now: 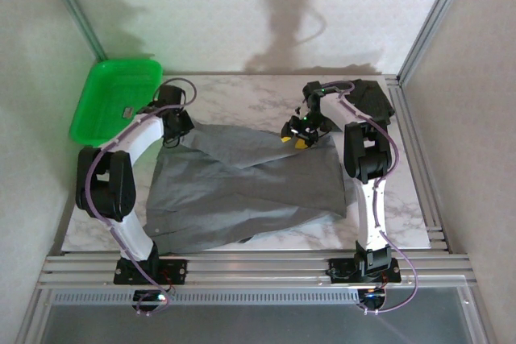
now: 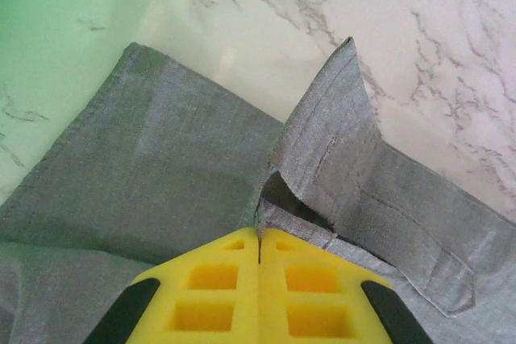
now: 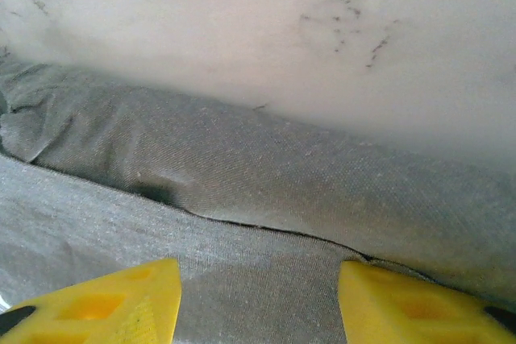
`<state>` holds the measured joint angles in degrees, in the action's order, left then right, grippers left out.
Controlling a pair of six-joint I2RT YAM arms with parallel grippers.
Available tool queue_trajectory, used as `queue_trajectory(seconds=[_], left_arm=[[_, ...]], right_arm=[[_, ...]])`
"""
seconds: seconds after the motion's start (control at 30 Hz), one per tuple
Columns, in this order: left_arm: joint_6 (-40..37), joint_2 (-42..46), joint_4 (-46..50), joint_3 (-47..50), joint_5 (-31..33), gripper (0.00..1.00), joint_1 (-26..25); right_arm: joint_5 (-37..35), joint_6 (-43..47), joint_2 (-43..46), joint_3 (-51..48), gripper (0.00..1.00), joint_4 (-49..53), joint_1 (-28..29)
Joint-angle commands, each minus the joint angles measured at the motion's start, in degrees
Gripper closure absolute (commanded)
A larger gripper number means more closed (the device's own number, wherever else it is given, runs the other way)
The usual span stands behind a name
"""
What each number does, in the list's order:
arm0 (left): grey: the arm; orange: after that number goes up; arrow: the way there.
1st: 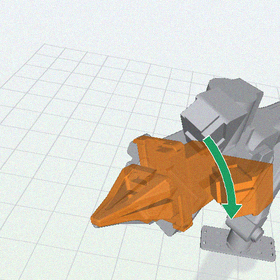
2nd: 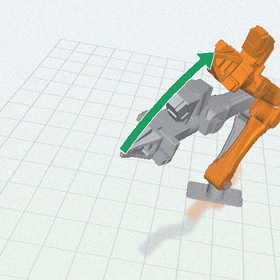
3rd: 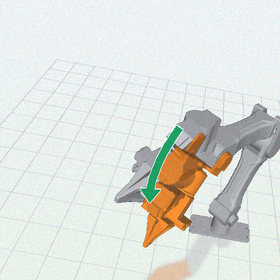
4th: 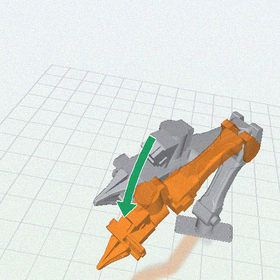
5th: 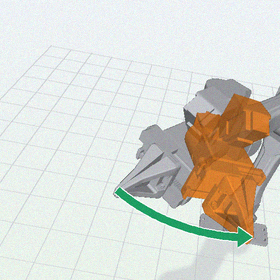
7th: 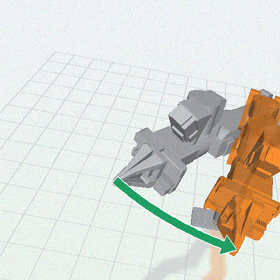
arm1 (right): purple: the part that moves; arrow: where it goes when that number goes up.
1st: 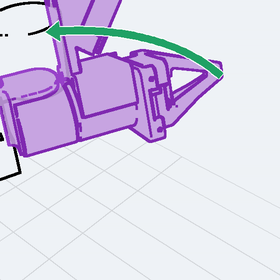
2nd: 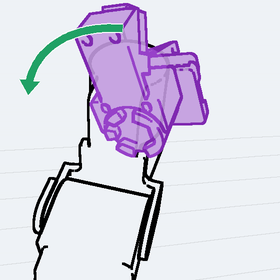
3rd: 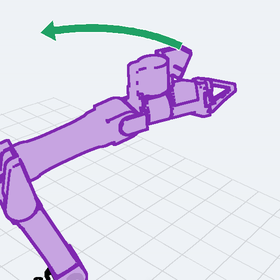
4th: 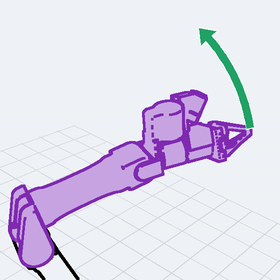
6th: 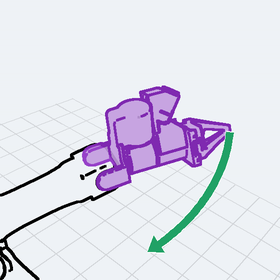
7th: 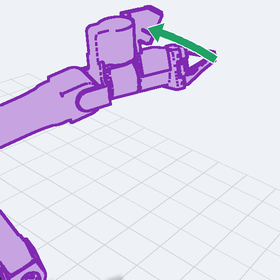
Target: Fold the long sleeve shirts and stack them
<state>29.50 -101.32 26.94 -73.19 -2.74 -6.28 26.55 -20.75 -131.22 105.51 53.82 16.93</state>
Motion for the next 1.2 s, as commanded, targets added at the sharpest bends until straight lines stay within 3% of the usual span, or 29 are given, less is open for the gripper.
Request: queue_trajectory(seconds=[0.0, 0.37, 0.4, 0.43, 0.53, 0.6, 0.7, 0.8, 0.93, 1.07, 1.1, 1.17], left_arm=[[-0.9, -0.8, -1.5, 2.0, 3.0, 1.00, -0.1], [-0.4, -0.4, -2.2, 5.3, 4.8, 0.99, -0.6], [-0.1, -0.3, -2.2, 5.6, 5.4, 0.94, -0.6], [0.3, -0.1, -2.0, 5.9, 6.4, 0.82, -0.7], [2.1, 0.7, -0.8, 6.0, 10.2, 0.39, -0.7], [3.2, 1.4, 0.6, 5.0, 13.0, 0.15, -0.7], [4.2, 1.1, 4.4, -0.4, 14.6, 0.08, -0.6], [5.0, 1.8, 6.5, -6.0, 12.4, 0.07, -1.2], [4.9, 2.0, 5.8, -10.0, 2.9, 0.09, -3.9], [6.7, 0.4, 2.5, -7.4, -9.8, 0.44, -6.4], [7.8, -0.1, 1.6, -5.8, -11.1, 0.46, -7.1], [11.0, -1.2, -1.1, -1.3, -13.0, 0.65, -7.1]], right_arm=[[-1.5, -0.7, -1.7, 1.9, 0.45, 2.0, 0.6], [-1.9, -0.6, -2.2, 2.7, 0.45, 2.1, 0.6], [-1.9, -0.6, -2.3, 2.8, 0.45, 2.2, 0.6], [-1.9, -0.5, -2.5, 2.8, 0.45, 2.2, 0.6], [-2.2, -0.5, -2.5, 2.4, 0.45, 1.9, 0.6], [-2.0, -0.7, -2.2, 2.2, 0.45, 1.1, 0.6], [-2.1, -0.8, -1.5, 2.8, 0.45, 0.7, 0.6], [-3.4, -0.4, 0.7, 3.4, 0.44, 0.9, 0.6], [-6.7, -0.2, 6.2, 1.2, 0.43, 0.4, 0.7], [-4.7, -1.4, 8.8, -2.2, 0.46, -0.2, 0.8], [-4.7, -2.0, 8.6, -2.9, 0.49, -0.2, 1.1], [-3.7, -3.5, 8.1, -5.0, 0.58, -1.9, 1.6]])
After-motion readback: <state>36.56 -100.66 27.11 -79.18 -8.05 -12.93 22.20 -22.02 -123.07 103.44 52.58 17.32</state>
